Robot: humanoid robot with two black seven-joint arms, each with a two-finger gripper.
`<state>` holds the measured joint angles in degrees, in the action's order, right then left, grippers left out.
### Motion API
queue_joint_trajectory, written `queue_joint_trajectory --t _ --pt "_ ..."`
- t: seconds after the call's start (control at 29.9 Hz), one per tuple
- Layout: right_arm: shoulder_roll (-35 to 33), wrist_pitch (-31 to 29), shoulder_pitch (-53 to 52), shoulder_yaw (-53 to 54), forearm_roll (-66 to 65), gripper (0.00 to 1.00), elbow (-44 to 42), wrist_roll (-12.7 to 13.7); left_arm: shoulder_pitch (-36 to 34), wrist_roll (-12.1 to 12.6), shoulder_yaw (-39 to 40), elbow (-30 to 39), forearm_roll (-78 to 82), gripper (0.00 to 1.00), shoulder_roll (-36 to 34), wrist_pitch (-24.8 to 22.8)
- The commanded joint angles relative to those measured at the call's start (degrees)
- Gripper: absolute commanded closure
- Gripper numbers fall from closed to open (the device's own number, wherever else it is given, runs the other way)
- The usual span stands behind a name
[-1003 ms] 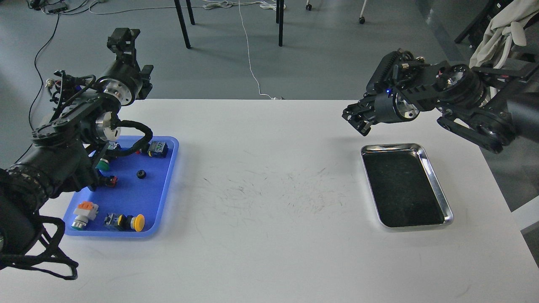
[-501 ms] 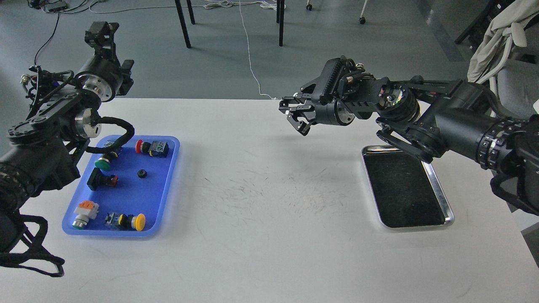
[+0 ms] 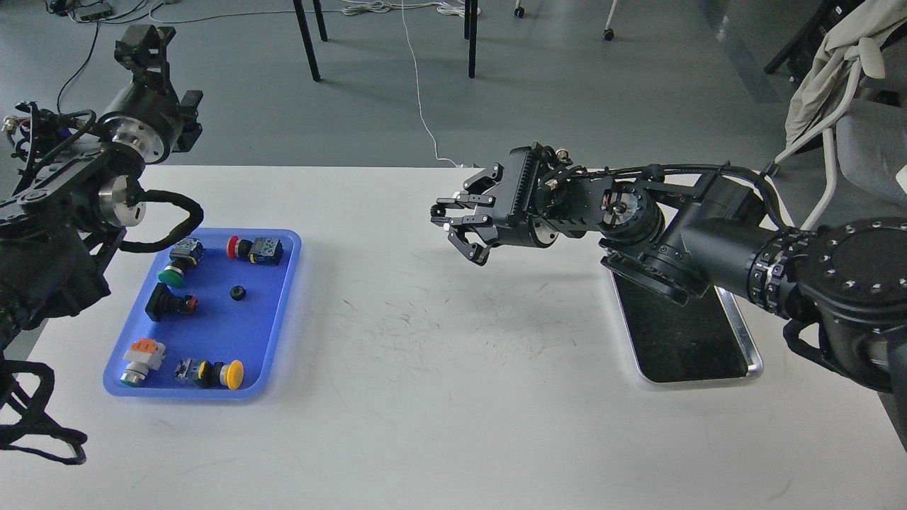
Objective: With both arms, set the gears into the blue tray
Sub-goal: 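Carry the black gear toward the table center and lower it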
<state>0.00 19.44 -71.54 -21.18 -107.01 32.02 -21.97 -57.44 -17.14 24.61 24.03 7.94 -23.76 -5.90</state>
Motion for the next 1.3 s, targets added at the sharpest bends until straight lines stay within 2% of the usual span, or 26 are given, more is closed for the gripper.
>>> queue_joint_trajectory --t 0.0,0.3,0.4,0.47,0.7,0.94,1.27 --pt "0.0 3.31 1.83 -0.52 -0.12 0.99 -0.46 -0.09 0.04 0.0 -0.09 0.66 -0.03 0.03 -0.93 0.01" --pt "0.0 7.1 3.15 -0.61 -3.46 0.99 -0.55 -0.44 -0.04 0.09 -0.18 1.28 -0.02 0.03 -1.99 0.01" --pt "0.0 8.56 4.47 -0.7 -7.49 0.99 -0.29 -1.31 -0.04 0.09 -0.27 2.07 -0.03 0.03 -2.43 0.01" --pt "0.0 8.56 5.18 -0.7 -7.68 0.99 0.15 -1.93 -0.04 0.09 -0.27 2.86 -0.03 0.03 -2.95 0.09" --pt "0.0 7.72 8.16 0.0 -6.9 0.99 3.66 -1.67 -0.04 0.26 -0.62 4.61 -0.03 0.03 -4.71 0.18" --pt "0.0 6.4 12.64 4.82 -4.43 0.99 -2.4 -1.58 0.04 0.44 -0.62 6.46 -0.2 0.03 -6.47 0.36" --pt "0.0 7.45 15.37 5.98 -4.78 0.99 -3.63 -1.85 -0.31 0.52 -0.79 8.66 -0.2 0.03 -7.79 0.8"
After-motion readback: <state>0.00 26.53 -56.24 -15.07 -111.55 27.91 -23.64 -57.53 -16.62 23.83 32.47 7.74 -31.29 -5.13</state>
